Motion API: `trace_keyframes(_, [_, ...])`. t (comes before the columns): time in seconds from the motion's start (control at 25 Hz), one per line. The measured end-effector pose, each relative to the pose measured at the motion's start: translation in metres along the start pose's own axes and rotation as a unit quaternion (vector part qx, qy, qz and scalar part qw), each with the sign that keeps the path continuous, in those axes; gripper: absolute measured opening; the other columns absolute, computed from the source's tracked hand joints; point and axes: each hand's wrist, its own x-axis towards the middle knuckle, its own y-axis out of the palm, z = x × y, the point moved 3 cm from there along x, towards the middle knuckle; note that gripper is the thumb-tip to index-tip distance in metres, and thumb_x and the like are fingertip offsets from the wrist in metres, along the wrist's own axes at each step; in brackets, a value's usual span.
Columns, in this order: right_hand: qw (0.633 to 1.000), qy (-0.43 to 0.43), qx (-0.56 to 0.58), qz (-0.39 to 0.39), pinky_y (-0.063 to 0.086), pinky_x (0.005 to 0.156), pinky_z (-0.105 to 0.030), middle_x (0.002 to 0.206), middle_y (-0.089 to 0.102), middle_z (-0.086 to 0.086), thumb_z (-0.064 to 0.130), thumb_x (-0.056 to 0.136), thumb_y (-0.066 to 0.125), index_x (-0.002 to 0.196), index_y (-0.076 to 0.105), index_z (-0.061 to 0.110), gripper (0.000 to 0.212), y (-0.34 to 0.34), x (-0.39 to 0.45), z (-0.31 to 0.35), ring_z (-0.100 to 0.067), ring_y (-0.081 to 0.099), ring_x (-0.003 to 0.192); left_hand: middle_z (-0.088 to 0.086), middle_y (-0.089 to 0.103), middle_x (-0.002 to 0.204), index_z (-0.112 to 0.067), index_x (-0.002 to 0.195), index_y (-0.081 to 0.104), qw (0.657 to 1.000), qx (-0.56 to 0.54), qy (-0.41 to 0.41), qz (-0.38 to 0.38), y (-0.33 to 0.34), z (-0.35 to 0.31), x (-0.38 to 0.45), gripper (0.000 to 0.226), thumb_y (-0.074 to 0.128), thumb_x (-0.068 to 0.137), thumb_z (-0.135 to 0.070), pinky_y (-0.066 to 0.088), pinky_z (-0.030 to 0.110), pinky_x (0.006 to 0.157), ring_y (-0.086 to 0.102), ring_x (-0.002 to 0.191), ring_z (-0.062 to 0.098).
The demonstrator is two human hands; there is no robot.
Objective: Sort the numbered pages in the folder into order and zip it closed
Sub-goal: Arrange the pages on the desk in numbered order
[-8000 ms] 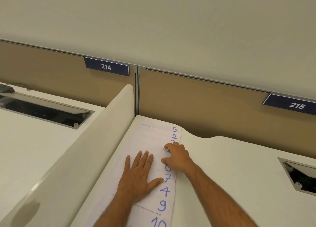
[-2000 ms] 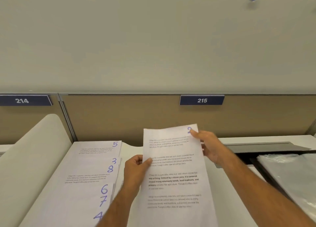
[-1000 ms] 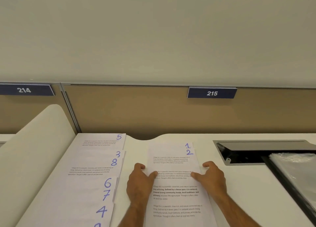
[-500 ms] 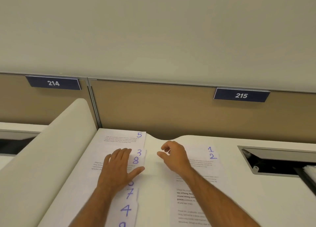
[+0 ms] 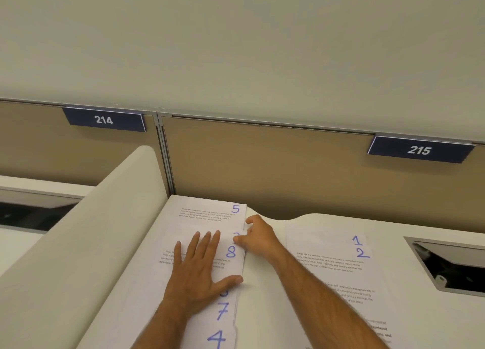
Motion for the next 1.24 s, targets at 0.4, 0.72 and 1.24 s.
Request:
trace_keyframes(0.4, [0.968,-0.076,0.218,-0.098,0.060,0.082,-0.038,0.086,0.077,0.000,0.016,0.082,0.080,0.077,0.075,0.019,0.007,-0.024,-0.014,0.033,-0.017,0.073,0.081,-0.009,-0.007,0.167,-0.037,0.158,-0.006,0.999,0.002,0.005,-0.033,0.003,0.008,-0.002,0.114,0.009,0.066,-0.102,-0.014,0.051,0.121,-0.012,0.153,0.016])
trace_keyframes(0.72, [0.924,-0.173,0.311,-0.143,0.060,0.071,-0.034,0.082,0.076,-0.002,0.012,0.088,0.075,0.078,0.074,0.019,0.012,-0.124,-0.040,0.083,-0.015,0.073,0.074,-0.005,0.006,0.167,-0.037,0.158,-0.001,0.998,0.007,0.003,-0.059,0.002,0.014,-0.006,0.109,0.020,0.072,-0.099,-0.004,0.055,0.122,0.003,0.154,0.022])
trace_keyframes(1.24, [0.883,-0.290,0.349,-0.118,0.055,0.059,-0.026,0.072,0.072,0.003,0.003,0.094,0.064,0.082,0.067,0.010,0.014,-0.246,-0.156,0.048,-0.013,0.067,0.067,-0.006,0.024,0.163,-0.033,0.158,0.010,0.863,-0.469,-0.087,-0.165,-0.084,-0.076,-0.003,0.123,0.087,0.063,-0.053,0.024,0.047,0.119,0.024,0.149,0.018])
